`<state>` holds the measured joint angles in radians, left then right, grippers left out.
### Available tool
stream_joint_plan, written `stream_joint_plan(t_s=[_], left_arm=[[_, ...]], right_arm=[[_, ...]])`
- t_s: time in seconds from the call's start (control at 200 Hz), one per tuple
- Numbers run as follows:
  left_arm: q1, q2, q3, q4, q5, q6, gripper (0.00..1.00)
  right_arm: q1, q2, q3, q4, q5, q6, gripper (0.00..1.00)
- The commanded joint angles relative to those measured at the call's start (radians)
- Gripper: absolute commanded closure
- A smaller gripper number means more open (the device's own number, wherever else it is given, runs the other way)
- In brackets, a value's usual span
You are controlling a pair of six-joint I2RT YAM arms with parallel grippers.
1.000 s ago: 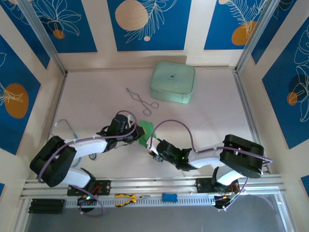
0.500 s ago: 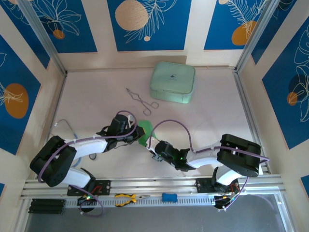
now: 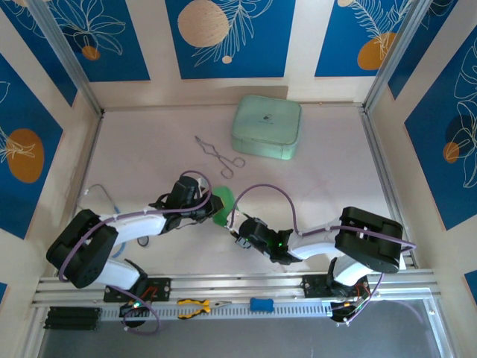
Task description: Fold a paper plane with a square sheet of paper (pick it up from the middle)
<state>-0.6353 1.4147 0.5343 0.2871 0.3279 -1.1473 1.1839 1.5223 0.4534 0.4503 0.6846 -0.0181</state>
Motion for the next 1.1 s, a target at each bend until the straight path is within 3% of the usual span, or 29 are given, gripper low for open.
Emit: stream_joint_plan(t_s=[0.0, 0.205, 0.515, 1.09], left_arm=[[-0.011, 0.017, 0.029, -0.022, -0.001, 0.003, 0.90], [-0.015, 0.020, 0.036, -0.028, -0.002, 0.003, 0.90], [-0.018, 0.027, 0.044, -0.038, -0.004, 0.004, 0.90], [-0.019, 0.042, 0.062, -0.073, -0.013, 0.020, 0.91]], right_arm=[[0.006, -0.001, -0.014, 0.036, -0.006, -0.001, 0.62], [0.005, 0.020, -0.013, 0.082, 0.009, -0.010, 0.60], [0.005, 0.022, -0.022, 0.064, 0.035, 0.005, 0.68], [0.009, -0.030, -0.045, 0.076, 0.012, 0.031, 0.67]])
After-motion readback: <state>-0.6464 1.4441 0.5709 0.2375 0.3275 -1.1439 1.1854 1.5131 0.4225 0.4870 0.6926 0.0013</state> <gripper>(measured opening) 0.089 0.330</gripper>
